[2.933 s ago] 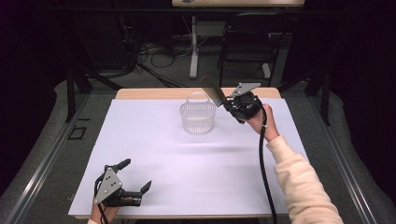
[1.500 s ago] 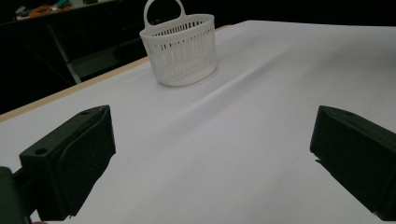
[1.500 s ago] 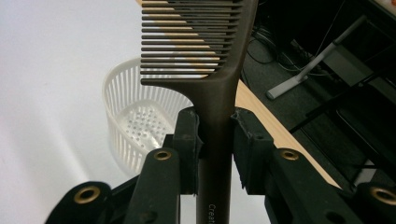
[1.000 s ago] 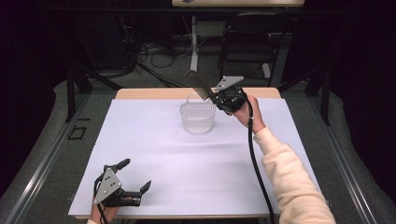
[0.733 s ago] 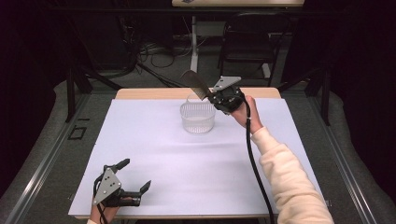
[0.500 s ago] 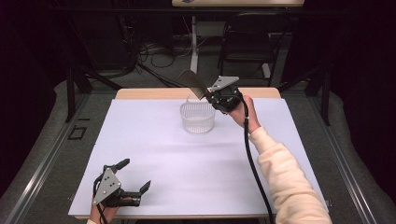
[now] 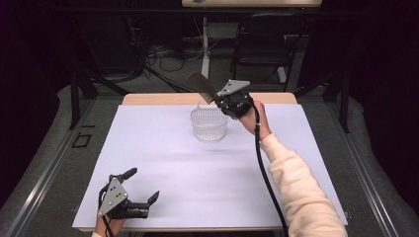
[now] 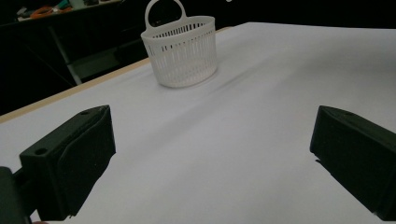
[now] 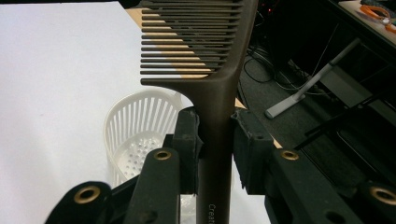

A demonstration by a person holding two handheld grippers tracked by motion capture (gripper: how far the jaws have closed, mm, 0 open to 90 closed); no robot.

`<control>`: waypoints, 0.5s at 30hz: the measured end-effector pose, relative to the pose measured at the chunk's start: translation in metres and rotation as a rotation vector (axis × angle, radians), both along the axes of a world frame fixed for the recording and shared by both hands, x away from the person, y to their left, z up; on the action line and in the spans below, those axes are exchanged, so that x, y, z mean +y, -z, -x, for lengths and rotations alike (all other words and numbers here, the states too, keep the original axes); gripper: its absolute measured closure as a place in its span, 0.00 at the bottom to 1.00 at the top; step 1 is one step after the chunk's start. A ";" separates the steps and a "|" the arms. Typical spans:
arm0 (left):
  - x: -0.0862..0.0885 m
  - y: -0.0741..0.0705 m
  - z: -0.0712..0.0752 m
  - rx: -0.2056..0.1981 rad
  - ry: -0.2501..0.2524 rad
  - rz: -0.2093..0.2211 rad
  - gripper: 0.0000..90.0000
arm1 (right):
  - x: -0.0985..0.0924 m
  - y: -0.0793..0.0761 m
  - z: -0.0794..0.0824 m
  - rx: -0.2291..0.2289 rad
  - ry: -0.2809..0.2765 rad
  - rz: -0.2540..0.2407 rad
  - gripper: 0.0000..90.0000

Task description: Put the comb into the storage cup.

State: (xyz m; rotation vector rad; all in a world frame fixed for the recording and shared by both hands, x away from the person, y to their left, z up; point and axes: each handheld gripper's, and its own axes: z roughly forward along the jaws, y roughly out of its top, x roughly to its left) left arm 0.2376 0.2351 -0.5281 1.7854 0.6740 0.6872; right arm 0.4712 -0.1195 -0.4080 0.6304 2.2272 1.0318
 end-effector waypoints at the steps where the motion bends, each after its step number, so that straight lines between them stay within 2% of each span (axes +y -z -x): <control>1: 0.000 0.000 0.000 0.001 0.000 0.003 0.00 | 0.001 0.000 0.000 -0.001 0.000 0.000 0.81; 15: 0.000 0.000 0.000 0.001 0.004 -0.001 0.00 | 0.008 -0.004 -0.001 -0.027 -0.009 -0.015 0.81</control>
